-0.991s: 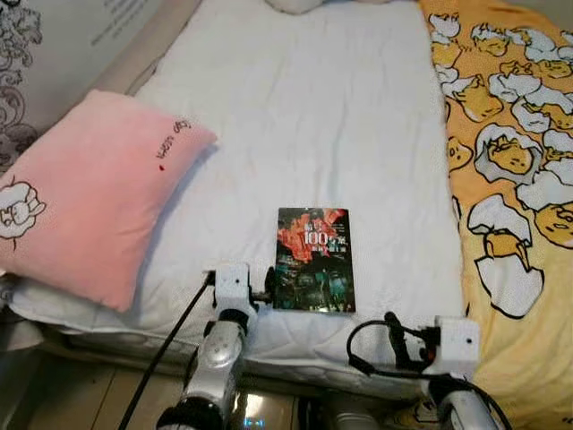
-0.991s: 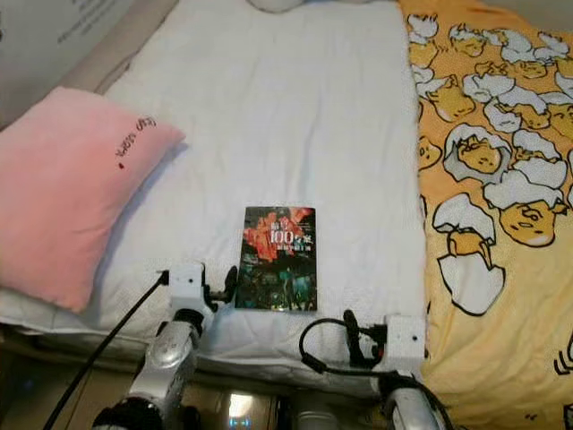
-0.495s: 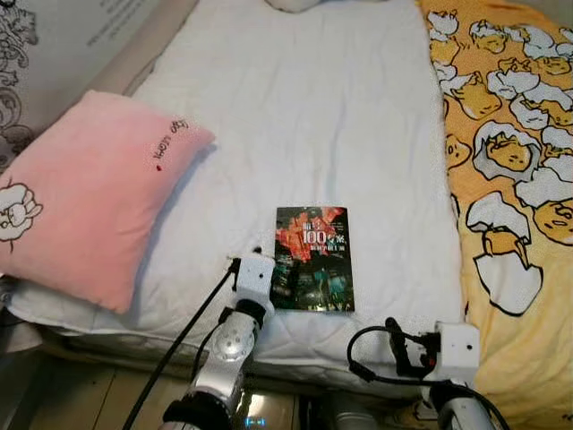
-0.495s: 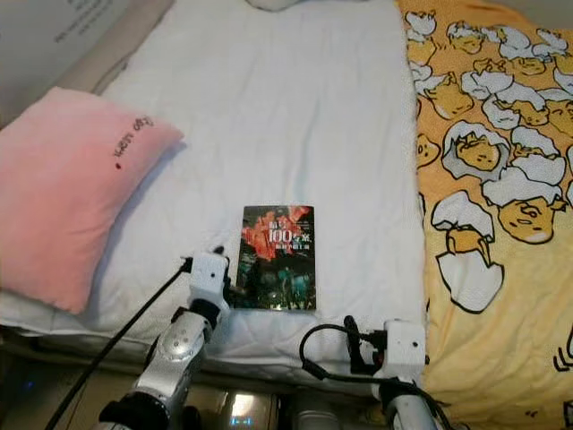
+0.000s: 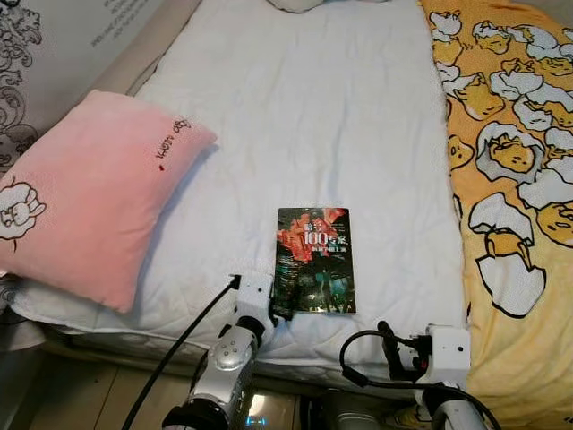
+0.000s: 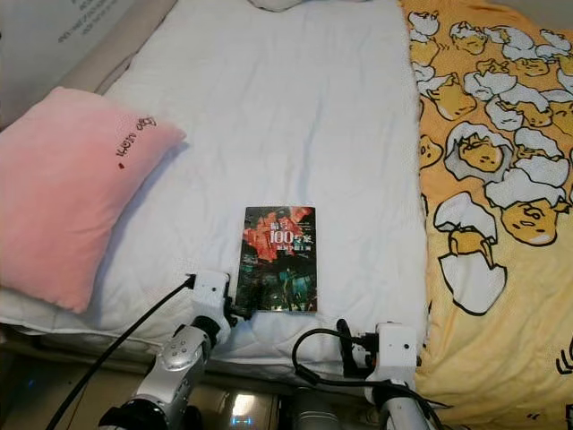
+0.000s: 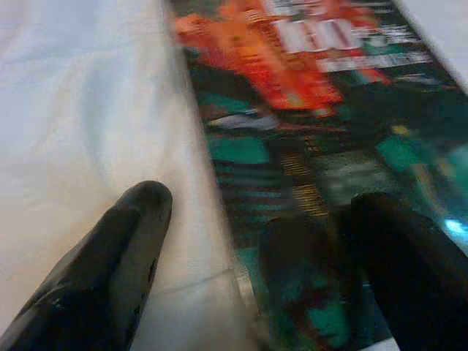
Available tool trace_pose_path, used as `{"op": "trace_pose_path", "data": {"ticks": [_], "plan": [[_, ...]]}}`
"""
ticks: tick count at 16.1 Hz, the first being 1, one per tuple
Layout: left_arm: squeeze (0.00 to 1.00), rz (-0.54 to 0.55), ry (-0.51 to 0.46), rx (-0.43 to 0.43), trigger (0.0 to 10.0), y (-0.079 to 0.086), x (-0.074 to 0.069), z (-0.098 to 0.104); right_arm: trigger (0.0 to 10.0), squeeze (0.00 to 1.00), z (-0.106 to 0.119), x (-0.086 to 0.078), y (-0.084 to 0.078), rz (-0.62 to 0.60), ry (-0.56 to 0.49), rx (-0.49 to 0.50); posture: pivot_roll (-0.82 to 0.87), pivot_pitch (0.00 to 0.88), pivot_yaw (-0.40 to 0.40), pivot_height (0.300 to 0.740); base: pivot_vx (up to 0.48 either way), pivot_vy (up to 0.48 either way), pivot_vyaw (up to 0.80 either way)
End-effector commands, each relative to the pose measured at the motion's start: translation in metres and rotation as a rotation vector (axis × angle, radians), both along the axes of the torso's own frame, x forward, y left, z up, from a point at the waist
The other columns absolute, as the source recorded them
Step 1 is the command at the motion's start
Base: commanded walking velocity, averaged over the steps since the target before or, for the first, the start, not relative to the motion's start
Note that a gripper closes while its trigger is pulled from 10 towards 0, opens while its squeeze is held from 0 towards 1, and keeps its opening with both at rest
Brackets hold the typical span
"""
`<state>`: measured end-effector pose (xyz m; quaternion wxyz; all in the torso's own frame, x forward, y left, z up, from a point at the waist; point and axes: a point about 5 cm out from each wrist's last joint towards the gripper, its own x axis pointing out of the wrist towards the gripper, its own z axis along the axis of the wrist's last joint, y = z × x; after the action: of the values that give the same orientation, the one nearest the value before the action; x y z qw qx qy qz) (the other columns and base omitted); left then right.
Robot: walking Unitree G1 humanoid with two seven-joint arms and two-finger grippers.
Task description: Clean up the room
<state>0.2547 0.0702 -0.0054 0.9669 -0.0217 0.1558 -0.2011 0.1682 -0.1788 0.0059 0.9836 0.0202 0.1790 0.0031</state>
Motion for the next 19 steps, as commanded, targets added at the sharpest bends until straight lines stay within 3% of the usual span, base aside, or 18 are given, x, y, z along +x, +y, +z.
{"op": "trace_pose_path", "data": {"ticks": [1,3,4,6,7,8,10,12,15,17,18,19], "plan": [[0.00,-0.108,0.061,-0.146,8.2,-0.067,-0.028,0.001,10.0,0.00,-0.005,-0.006,-0.006,-0.018,0.022,-0.012,-0.04,0.160,-0.066,0.740,0.000,0.000,0.00],[0.00,-0.165,0.191,-0.052,1.2,-0.067,-0.038,-0.018,10.0,0.00,-0.006,-0.004,-0.005,-0.021,0.023,-0.012,-0.05,0.158,-0.065,0.740,0.000,0.000,0.00],[0.00,-0.199,0.255,-0.038,0.0,-0.068,-0.043,-0.025,10.0,0.00,-0.006,-0.003,-0.005,-0.022,0.023,-0.012,-0.05,0.155,-0.065,0.740,0.000,0.000,0.00],[0.00,-0.226,0.342,-0.063,0.0,-0.070,-0.048,-0.031,10.0,0.00,-0.006,-0.003,-0.004,-0.024,0.021,-0.011,-0.05,0.153,-0.062,0.740,0.000,0.000,0.00],[0.00,-0.237,0.369,-0.089,2.1,-0.071,-0.048,-0.031,10.0,0.00,-0.006,-0.002,-0.005,-0.027,0.021,-0.011,-0.05,0.152,-0.060,0.740,0.000,0.000,0.00],[0.00,-0.245,0.374,-0.087,0.0,-0.070,-0.045,-0.030,10.0,0.00,-0.006,-0.002,-0.006,-0.032,0.021,-0.012,-0.05,0.151,-0.059,0.740,0.000,0.000,0.00],[0.00,-0.230,0.332,-0.094,0.0,-0.066,-0.033,-0.024,10.0,0.00,-0.007,-0.001,-0.006,-0.038,0.020,-0.011,-0.06,0.148,-0.056,0.740,0.000,0.000,0.00],[0.00,-0.258,0.261,-0.039,0.0,-0.064,-0.024,-0.018,10.0,0.00,-0.007,0.001,-0.006,-0.042,0.019,-0.011,-0.05,0.143,-0.054,0.740,0.000,0.000,0.00],[0.00,-0.285,0.188,-0.027,0.0,-0.056,-0.013,-0.009,10.0,0.00,-0.009,0.012,-0.002,-0.045,0.005,0.000,-0.01,0.102,-0.040,0.740,0.000,0.000,0.00],[0.00,-0.253,0.108,-0.114,0.0,-0.047,0.004,0.008,10.0,0.00,-0.008,0.029,0.002,-0.046,-0.022,0.012,0.02,0.046,-0.022,0.740,0.000,0.000,0.00],[0.00,-0.256,-0.021,-0.159,0.0,-0.035,0.019,0.031,10.0,0.00,-0.004,0.043,0.002,-0.063,-0.054,0.020,0.04,0.000,-0.002,0.740,0.000,0.000,0.00],[0.00,-0.266,-0.097,-0.161,0.0,-0.027,0.023,0.045,10.0,0.00,-0.002,0.051,0.001,-0.074,-0.072,0.024,0.05,0.000,0.009,0.740,0.000,0.000,0.00]]}}
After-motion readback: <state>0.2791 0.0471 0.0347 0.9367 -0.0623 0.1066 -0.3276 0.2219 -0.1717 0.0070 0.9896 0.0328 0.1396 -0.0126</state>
